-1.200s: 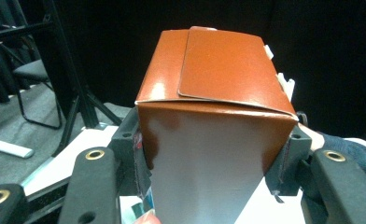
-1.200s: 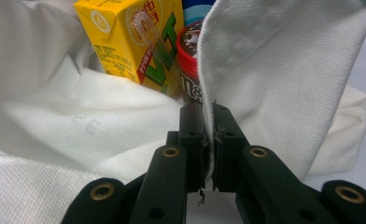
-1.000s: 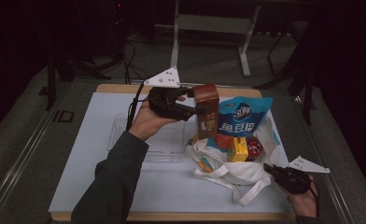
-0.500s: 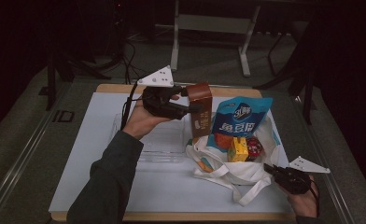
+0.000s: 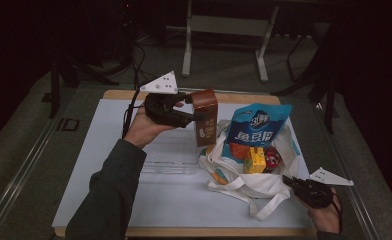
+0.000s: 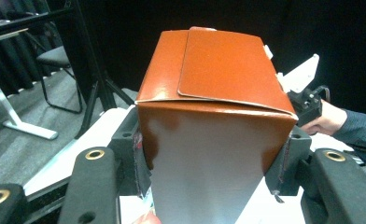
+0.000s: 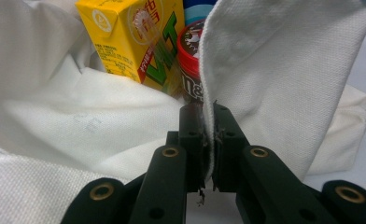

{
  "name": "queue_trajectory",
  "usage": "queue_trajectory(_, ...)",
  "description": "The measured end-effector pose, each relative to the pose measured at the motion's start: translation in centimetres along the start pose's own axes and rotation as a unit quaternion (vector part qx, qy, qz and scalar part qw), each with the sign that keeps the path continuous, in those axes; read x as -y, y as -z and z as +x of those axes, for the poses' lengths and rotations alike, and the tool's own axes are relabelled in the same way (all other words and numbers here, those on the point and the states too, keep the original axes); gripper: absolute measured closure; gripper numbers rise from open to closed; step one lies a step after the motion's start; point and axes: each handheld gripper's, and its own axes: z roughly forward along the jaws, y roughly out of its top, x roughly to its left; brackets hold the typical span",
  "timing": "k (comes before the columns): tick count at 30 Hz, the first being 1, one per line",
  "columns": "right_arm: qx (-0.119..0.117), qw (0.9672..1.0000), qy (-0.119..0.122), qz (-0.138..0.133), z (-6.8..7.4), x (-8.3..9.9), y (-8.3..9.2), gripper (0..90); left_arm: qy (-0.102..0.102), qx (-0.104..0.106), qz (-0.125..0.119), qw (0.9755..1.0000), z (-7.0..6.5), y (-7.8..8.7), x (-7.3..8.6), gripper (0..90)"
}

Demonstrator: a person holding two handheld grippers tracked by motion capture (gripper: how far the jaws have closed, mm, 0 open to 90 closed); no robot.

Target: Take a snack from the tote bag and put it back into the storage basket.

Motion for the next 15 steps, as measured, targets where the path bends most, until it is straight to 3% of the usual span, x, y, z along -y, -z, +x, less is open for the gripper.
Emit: queue_trajectory(15, -0.001, 1.0, -0.001, 0.001, 0.0, 0.0, 0.1, 84.3, 0.011, -0.012, 0.012, 0.9998, 0.9, 1.0, 1.3, 43.1)
